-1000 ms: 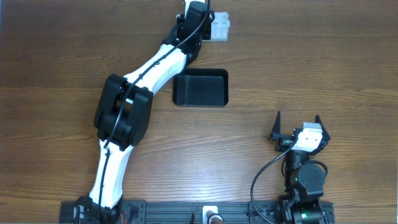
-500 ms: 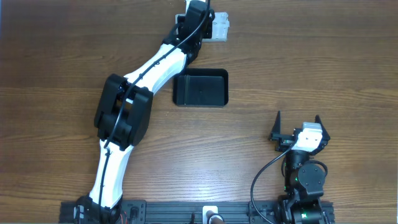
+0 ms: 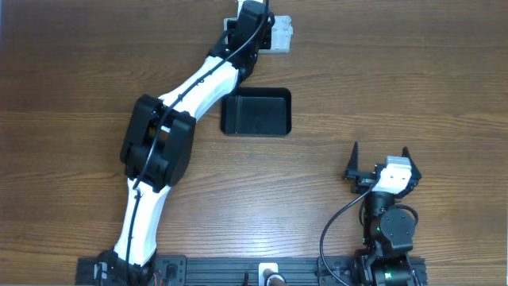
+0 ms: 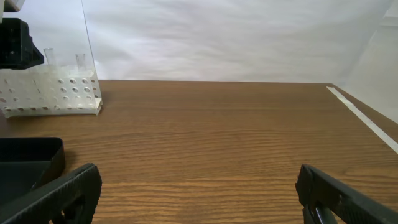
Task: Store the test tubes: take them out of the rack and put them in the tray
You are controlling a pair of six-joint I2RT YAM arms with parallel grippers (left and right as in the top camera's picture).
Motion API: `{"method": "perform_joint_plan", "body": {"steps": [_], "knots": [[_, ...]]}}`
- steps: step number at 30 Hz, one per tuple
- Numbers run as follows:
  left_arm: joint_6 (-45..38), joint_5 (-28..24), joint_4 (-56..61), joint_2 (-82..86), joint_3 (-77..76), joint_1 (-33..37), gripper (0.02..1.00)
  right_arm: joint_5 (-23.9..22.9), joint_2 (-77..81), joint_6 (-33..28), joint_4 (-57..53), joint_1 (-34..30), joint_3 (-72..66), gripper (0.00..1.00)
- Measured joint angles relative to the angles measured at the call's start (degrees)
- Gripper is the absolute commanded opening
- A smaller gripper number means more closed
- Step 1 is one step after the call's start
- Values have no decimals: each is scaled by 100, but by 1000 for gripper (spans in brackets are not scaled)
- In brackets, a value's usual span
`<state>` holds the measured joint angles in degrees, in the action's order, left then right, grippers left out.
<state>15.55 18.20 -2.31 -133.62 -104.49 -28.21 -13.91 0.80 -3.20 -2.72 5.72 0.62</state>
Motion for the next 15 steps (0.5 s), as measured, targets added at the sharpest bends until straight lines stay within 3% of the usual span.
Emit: {"method": "perform_joint_plan", "body": {"steps": [7, 15], "knots": [[-101, 11, -22, 208, 0, -7, 99, 0, 0, -2, 0, 0, 0, 991], [-457, 59, 4, 1655, -2, -17, 95, -2, 0, -2, 0, 0, 0, 993]]}}
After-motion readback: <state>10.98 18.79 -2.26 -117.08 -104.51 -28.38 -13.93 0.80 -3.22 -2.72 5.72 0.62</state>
